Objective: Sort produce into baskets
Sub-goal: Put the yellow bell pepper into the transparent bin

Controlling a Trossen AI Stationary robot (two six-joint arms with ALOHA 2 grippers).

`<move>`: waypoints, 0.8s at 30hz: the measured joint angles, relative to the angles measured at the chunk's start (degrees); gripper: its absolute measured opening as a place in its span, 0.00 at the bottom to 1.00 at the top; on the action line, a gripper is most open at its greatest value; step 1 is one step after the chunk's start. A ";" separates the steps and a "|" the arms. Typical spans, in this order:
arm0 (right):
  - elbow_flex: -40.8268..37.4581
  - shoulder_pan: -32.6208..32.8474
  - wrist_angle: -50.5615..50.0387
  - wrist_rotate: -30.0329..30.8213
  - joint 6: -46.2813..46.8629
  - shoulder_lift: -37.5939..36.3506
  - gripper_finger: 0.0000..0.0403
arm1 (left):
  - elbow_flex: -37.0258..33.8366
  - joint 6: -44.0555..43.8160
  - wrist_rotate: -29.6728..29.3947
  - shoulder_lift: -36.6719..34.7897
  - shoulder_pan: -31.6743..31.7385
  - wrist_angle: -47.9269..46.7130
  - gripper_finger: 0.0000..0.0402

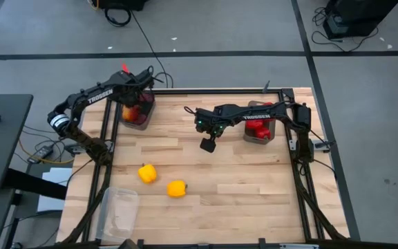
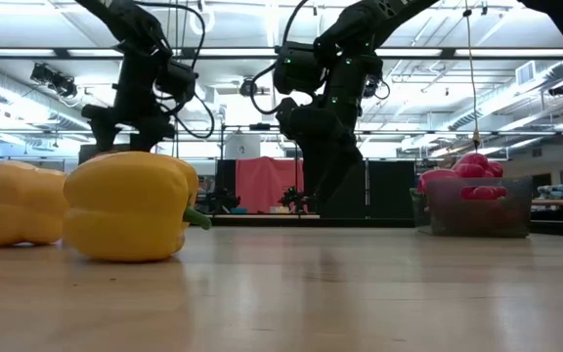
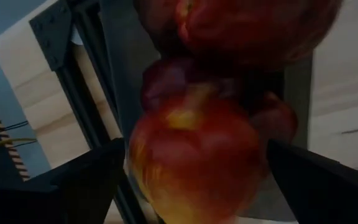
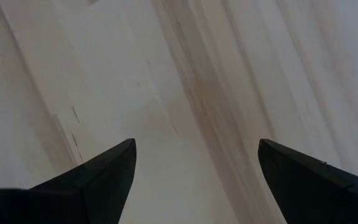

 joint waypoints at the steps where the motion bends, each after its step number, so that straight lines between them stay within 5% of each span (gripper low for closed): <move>1: 0.00 0.00 -0.02 -0.01 0.02 0.00 0.86 | -0.21 0.03 -0.62 0.00 -0.01 0.04 0.99; 13: 0.00 0.81 1.88 -0.62 4.60 -1.96 0.86 | 7.16 11.18 -1.57 -6.78 -3.63 0.02 0.99; 18: 0.00 2.32 6.74 -2.87 4.39 -6.29 0.86 | 8.10 14.93 8.36 -12.93 -10.26 0.03 0.98; 24: -0.84 6.13 11.56 -3.91 2.70 -12.05 0.86 | 8.10 13.54 16.50 -17.11 -25.72 0.37 0.98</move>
